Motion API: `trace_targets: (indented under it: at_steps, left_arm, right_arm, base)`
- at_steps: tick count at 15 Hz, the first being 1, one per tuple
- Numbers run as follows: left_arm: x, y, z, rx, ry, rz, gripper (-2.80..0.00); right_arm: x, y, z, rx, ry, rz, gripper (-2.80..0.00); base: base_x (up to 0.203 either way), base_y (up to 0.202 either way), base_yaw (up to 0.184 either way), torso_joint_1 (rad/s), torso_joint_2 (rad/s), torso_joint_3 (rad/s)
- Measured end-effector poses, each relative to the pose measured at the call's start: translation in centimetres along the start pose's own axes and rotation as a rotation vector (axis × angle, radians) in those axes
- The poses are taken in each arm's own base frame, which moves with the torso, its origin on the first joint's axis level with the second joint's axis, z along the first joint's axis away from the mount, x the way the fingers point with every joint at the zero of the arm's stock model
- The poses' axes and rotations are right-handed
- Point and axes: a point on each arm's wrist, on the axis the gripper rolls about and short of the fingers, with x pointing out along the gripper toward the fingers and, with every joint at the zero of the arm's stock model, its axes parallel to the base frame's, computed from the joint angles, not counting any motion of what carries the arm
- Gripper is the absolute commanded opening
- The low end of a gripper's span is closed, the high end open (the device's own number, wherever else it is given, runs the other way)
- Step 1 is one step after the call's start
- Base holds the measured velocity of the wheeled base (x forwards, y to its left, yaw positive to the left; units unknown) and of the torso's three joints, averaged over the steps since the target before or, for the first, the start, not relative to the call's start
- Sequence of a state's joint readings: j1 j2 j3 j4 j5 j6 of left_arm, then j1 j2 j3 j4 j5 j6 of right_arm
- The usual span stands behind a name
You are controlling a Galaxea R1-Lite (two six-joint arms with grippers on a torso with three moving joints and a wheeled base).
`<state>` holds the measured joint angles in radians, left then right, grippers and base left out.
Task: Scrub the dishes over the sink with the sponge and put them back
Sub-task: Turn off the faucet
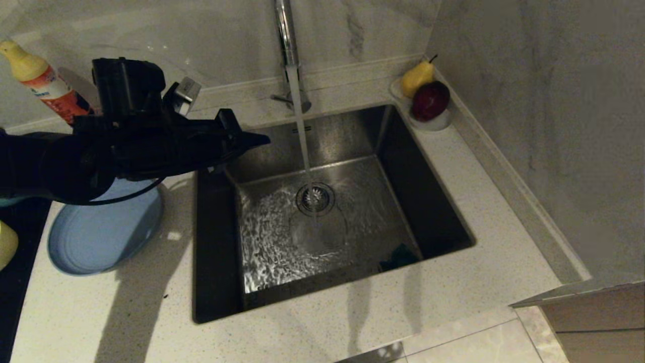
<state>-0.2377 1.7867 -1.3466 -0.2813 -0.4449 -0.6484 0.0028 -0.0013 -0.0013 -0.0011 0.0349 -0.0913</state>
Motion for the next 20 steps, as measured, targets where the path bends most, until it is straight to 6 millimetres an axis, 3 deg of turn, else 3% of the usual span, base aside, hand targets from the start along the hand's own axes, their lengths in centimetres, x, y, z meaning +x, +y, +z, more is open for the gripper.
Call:
trace_targets:
  at_steps: [6, 20]
  left_arm:
    - [1.0, -0.2, 1.2, -0.031, -0.078, -0.033, -2.80]
    - [2.5, 0.4, 1.7, -0.069, -0.120, -0.070, -2.80]
  right_arm:
    - [0.0, 0.0, 0.0, 0.000, -0.001, 0.000, -2.80]
    - [0.0, 0.0, 0.0, 0.000, 0.000, 0.000, -2.80]
  base:
    - [0.000, 0.000, 0.000, 0.000, 0.00, 0.000]
    - [0.000, 0.000, 0.000, 0.000, 0.00, 0.000]
